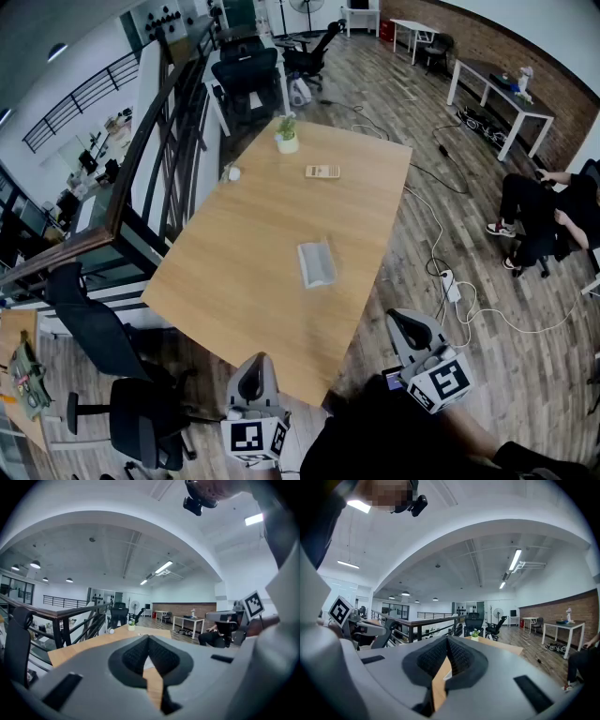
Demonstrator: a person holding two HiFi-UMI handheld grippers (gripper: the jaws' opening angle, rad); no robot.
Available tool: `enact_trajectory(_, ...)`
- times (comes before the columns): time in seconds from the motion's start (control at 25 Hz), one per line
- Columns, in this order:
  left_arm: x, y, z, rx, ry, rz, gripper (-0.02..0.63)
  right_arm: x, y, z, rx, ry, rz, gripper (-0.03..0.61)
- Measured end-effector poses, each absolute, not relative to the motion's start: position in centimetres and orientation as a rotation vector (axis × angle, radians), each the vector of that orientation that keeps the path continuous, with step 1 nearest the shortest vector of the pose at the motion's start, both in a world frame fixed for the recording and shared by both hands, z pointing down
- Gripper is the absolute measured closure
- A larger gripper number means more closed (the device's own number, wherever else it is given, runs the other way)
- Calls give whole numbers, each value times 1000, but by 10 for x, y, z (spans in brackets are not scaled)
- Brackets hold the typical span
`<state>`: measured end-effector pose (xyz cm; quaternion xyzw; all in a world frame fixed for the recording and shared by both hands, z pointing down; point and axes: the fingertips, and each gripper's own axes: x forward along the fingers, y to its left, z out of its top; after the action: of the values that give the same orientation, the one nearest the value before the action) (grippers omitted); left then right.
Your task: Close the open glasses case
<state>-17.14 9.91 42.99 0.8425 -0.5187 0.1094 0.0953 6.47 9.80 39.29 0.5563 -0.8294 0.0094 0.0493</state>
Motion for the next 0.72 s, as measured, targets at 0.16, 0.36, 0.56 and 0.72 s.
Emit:
enact_trajectory(0.16, -177, 97, 436, 2511, -1531, 285, 614, 61, 97, 396, 1714, -2517, 26, 565)
enact_trajectory(0.36, -179, 101, 438, 2528, -1490, 284, 614, 54, 101, 394, 1722, -2505, 21, 565)
enact_trajectory(0.56, -179, 91, 444, 2526, -1477, 241, 614, 52, 97, 397, 1719, -2466, 19, 565)
enact_trajectory(0.72, -181, 79, 450, 2547, -1487, 165, 615, 52, 93, 403, 1698, -2440, 44, 565)
